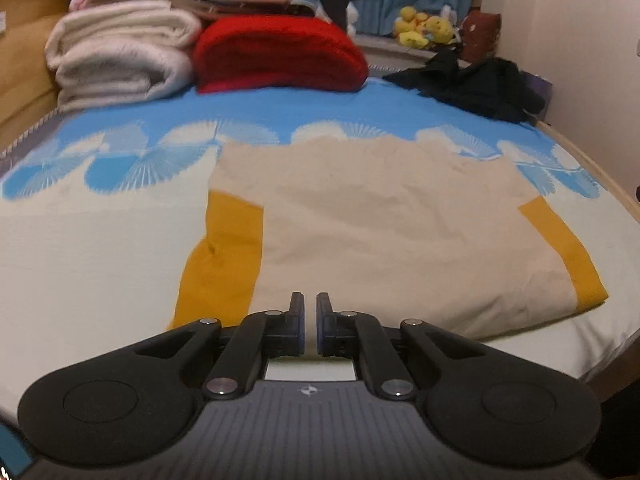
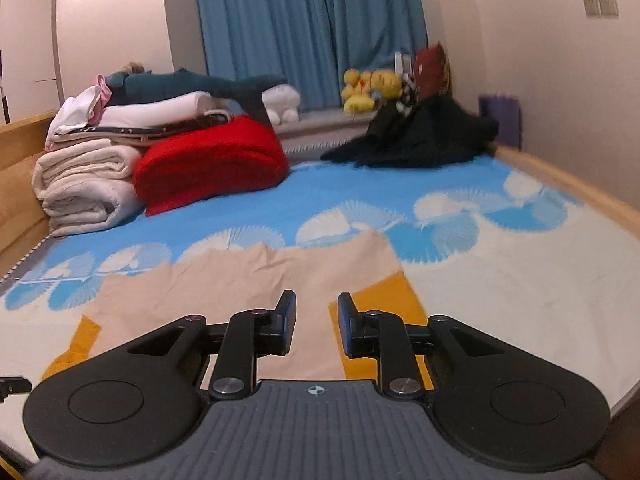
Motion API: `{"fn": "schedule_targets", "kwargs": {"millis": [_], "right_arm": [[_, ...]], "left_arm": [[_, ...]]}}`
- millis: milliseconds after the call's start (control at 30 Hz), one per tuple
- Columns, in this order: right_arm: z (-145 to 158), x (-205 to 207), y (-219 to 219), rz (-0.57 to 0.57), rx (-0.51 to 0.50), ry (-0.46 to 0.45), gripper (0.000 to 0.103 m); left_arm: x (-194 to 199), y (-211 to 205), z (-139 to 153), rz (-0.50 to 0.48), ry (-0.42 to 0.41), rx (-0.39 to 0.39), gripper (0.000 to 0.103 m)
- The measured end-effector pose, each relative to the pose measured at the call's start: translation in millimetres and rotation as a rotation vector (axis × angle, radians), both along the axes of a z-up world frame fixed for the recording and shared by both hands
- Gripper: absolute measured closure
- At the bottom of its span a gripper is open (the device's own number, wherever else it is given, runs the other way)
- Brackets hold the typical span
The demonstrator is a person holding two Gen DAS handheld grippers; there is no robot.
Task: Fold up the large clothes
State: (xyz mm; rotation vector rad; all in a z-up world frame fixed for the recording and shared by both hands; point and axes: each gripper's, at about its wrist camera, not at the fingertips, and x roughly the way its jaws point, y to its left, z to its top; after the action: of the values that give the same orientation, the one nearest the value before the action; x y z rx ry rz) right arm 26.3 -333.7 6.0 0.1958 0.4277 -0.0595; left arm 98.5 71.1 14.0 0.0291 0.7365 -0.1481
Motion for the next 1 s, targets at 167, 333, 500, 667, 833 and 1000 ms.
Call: {"fn": "schedule_targets", "kwargs": {"millis": [167, 333, 500, 667, 833, 1000], "right_arm": [[-5, 4, 17, 0.015, -0.064, 0.017, 0.080], [-8, 6, 25, 0.021, -0.062, 0.034, 0.080], [-11, 9, 31, 0.037, -0.064, 0.046, 0.080], [-15, 16, 39, 0.054, -0.068, 0.070, 0.080], [-15, 21, 48, 0.077, -0.058, 0.076, 0.080], [-17, 24, 55, 0.108, -0.057, 0.085, 0.080]], "left_arm": [[6, 2, -10, 0.040, 0.034, -0.004, 0.097], [18, 9, -13, 0.050, 0.041, -0.018, 0.097], [23, 12, -17, 0.067, 0.063, -0.048, 0.097], [36, 33, -31, 0.132, 0.181, -0.249, 0.065], [51, 63, -56, 0.281, 0.336, -0.505, 0.038], [62, 81, -80, 0.444, 0.414, -0.599, 0.028]]}}
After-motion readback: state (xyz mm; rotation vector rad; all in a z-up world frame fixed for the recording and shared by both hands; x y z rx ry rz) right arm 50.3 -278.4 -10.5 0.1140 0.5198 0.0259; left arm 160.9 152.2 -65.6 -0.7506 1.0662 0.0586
